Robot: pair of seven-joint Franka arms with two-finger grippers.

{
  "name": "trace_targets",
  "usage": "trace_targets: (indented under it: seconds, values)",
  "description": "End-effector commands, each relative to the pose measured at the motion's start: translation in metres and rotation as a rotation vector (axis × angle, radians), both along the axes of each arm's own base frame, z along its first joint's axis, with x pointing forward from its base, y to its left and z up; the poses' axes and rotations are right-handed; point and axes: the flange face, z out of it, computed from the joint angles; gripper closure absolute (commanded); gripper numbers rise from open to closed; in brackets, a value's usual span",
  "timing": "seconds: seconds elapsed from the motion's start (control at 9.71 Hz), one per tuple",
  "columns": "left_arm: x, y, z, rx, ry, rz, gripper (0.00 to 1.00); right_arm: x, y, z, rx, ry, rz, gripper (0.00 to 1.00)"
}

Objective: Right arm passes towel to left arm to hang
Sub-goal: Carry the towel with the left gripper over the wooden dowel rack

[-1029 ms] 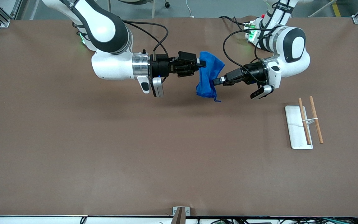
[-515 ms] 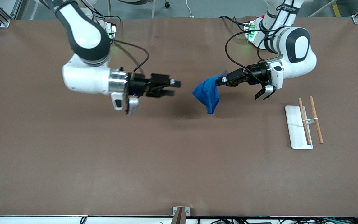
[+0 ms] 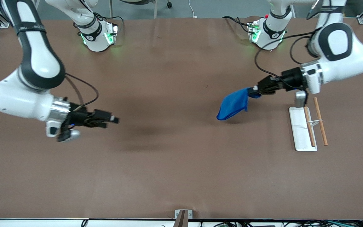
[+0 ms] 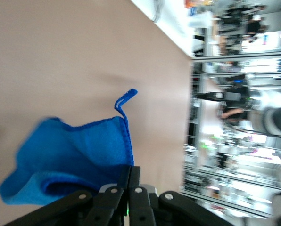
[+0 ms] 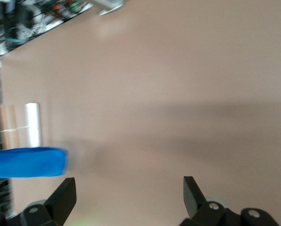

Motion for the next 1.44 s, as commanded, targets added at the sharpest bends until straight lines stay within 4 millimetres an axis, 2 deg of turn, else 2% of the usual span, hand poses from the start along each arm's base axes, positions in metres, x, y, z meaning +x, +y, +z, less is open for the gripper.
trace_targets:
  seconds: [0.0,0.21,0.31,0.41,0.51,0.62,0.72,0.82,0.93,1.03,1.13,1.24,1.34]
  values:
    - [0.011,0.068,0.000,0.168,0.003,0.027,1.00,0.000,-0.067,0.011,-0.175,-0.006,-0.040,0.00]
    - [0.018,0.150,0.013,0.326,-0.015,0.082,1.00,-0.007,-0.119,0.028,-0.419,-0.009,-0.063,0.00]
    - [0.026,0.191,0.016,0.361,-0.018,0.138,1.00,-0.015,-0.135,0.053,-0.504,-0.030,-0.093,0.00]
    - [0.037,0.209,0.009,0.384,-0.011,0.164,1.00,-0.026,-0.147,0.078,-0.569,-0.036,-0.077,0.00]
    - [0.043,0.244,-0.003,0.407,0.010,0.222,0.99,-0.035,-0.152,0.103,-0.585,-0.038,-0.077,0.00]
    - [0.049,0.275,-0.014,0.449,0.015,0.288,0.99,-0.044,-0.165,0.132,-0.595,-0.037,-0.088,0.00]
    - [0.055,0.294,-0.029,0.494,0.020,0.341,0.99,-0.049,-0.175,0.165,-0.619,-0.023,-0.080,0.00]
    - [0.050,0.319,-0.042,0.524,0.031,0.385,0.96,-0.056,-0.182,0.200,-0.624,-0.005,-0.088,0.00]
    - [0.046,0.338,-0.057,0.543,0.051,0.411,0.96,-0.064,-0.189,0.218,-0.618,0.026,-0.129,0.00]
    - [0.042,0.358,-0.060,0.558,0.049,0.426,0.96,-0.078,-0.188,0.235,-0.609,0.050,-0.198,0.00]
    - [0.037,0.370,-0.071,0.571,0.046,0.409,0.94,-0.094,-0.186,0.257,-0.606,0.021,-0.228,0.00]
    - [0.027,0.382,-0.080,0.576,0.050,0.402,0.82,-0.100,-0.188,0.254,-0.604,0.028,-0.231,0.00]
    - [0.021,0.388,-0.087,0.572,0.067,0.406,0.01,-0.106,-0.188,0.250,-0.604,0.036,-0.225,0.00]
